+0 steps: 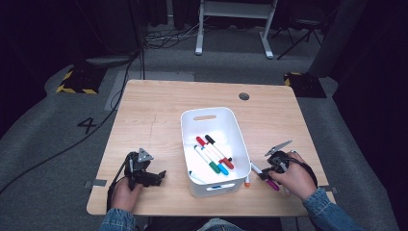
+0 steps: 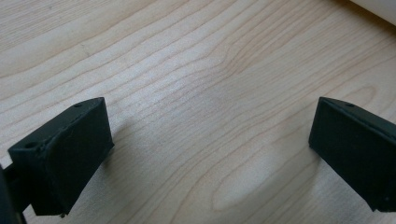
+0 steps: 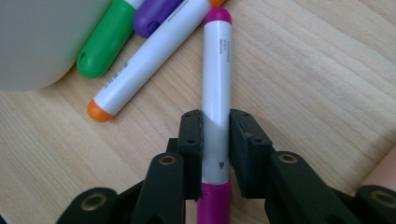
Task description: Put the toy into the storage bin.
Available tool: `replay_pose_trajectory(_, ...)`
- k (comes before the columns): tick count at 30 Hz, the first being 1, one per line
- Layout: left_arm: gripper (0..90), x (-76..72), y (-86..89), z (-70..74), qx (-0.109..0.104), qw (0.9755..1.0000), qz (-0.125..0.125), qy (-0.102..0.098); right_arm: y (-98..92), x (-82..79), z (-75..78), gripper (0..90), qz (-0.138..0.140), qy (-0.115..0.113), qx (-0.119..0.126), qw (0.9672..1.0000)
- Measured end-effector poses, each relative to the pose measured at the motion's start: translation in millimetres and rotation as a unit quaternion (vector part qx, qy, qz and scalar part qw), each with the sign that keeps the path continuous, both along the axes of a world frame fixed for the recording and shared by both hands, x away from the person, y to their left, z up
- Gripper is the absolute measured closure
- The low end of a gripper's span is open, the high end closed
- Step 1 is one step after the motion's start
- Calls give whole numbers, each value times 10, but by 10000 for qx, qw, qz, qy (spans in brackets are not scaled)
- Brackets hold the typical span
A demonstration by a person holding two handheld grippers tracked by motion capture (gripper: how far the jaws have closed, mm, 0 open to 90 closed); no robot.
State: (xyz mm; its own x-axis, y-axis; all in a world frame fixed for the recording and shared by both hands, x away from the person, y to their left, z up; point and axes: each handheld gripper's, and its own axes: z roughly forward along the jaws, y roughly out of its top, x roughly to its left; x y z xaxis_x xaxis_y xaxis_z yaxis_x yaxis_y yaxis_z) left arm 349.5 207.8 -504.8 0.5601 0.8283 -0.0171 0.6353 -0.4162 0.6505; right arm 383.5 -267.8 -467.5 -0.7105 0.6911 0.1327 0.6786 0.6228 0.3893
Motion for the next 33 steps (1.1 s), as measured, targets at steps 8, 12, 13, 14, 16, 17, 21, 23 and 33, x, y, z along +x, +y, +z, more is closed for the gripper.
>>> replay_pose_trajectory(8, 0, 0, 0, 0, -2, 10000, 1, -1, 35, 15, 2, 770, -251, -126, -110, 9995)
replay_pose_trajectory(12, 0, 0, -1, -1, -12, 10000, -4, 8, 24, 34, 4, 770, -277, -80, -28, 9996)
replay_pose_trajectory(13, 0, 0, -1, 0, -7, 10000, 5, -3, 23, 36, 7, 770, -289, -62, 42, 9996)
replay_pose_trajectory(14, 0, 0, -2, -1, -12, 10000, 6, -1, 11, 43, 19, 771, -292, -88, 72, 9995)
replay_pose_trajectory(16, 0, 0, -1, 0, -9, 10000, 6, -2, -6, 55, 48, 771, -308, -102, 199, 9993)
replay_pose_trajectory(17, 0, 0, 0, 0, -2, 10000, 0, 0, -12, 58, 67, 771, -317, -104, 241, 9992)
replay_pose_trajectory(21, 0, -1, -1, -1, -9, 10000, 7, -4, -35, 68, 168, 771, -315, -217, 356, 9986)
replay_pose_trajectory(23, 0, 0, -1, -1, -10, 10000, 6, -2, -45, 68, 236, 771, -279, -276, 481, 9981)
replay_pose_trajectory(33, 0, -1, -2, -1, -15, 10000, 4, 1, -54, 32, 571, 771, -254, -476, 816, 9952)
